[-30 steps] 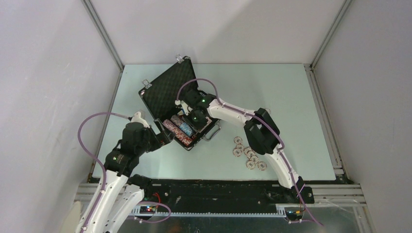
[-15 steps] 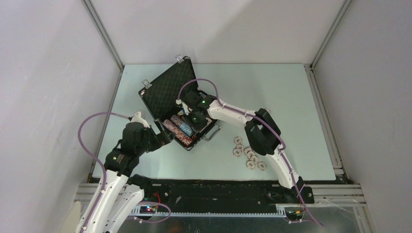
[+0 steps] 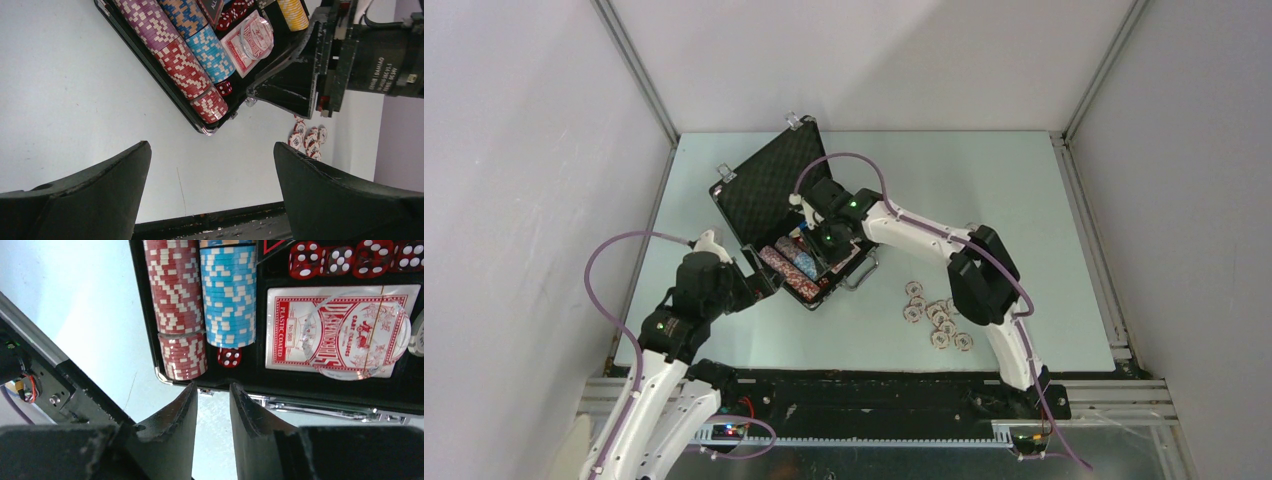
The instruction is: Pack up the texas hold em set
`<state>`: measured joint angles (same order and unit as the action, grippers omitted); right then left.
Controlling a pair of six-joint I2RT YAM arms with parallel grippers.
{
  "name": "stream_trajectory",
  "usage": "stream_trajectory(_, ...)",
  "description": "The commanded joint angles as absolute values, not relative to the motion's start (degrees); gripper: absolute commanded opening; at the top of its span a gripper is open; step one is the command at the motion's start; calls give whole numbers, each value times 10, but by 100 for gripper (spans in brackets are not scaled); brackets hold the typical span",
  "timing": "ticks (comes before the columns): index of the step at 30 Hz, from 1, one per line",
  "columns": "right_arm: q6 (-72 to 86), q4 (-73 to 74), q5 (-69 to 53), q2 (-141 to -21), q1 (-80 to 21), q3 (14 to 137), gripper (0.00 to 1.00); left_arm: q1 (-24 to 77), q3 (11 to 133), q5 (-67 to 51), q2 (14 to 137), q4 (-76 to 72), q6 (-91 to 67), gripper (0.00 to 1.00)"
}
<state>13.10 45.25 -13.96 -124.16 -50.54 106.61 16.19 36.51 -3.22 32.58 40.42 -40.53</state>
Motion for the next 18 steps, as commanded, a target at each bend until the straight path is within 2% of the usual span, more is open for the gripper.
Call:
stream_trajectory(1, 138, 449, -147, -1201, -509, 1048, 33, 163, 370, -32, 325, 394, -407, 100)
stream_trajectory(18, 110, 447, -147, -1285, -508, 1102, 34, 163, 369, -37, 321, 398, -407, 100)
